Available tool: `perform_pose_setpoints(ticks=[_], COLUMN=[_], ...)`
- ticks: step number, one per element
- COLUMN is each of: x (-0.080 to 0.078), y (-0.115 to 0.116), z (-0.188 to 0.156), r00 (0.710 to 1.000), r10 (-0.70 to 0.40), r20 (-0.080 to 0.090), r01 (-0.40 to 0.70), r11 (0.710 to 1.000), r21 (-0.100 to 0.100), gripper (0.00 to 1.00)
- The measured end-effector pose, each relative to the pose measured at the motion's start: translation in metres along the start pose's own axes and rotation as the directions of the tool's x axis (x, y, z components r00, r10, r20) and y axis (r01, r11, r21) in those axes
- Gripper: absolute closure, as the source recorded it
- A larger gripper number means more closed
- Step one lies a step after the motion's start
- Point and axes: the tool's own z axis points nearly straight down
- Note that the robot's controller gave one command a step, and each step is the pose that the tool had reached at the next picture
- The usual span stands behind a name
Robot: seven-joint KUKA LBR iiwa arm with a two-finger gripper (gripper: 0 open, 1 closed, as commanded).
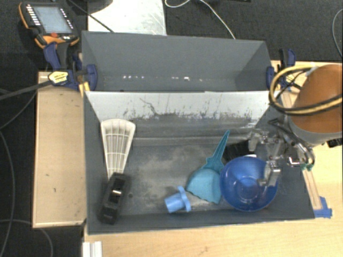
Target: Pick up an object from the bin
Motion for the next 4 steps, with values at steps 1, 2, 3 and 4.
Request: perform_pose_setpoints(ticks=[1,2,3,4], x=[0.0,0.0,-0.009,-0.009], y=[0.0,0.017,0.024,0.024], z=[0.0,0.08,0.092,0.092], r00=[1.0,0.999,0.998,0.998], r10=[-0.001,-0.05,0.067,0.066], r20=[0.0,-0.003,0.013,0.013], r01=[0.001,0.05,-0.067,-0.066], r11=[1.0,0.999,0.998,0.998], r21=[0.0,-0.002,0.001,0.001], gripper=[0.0,0.0,1.0,1.0])
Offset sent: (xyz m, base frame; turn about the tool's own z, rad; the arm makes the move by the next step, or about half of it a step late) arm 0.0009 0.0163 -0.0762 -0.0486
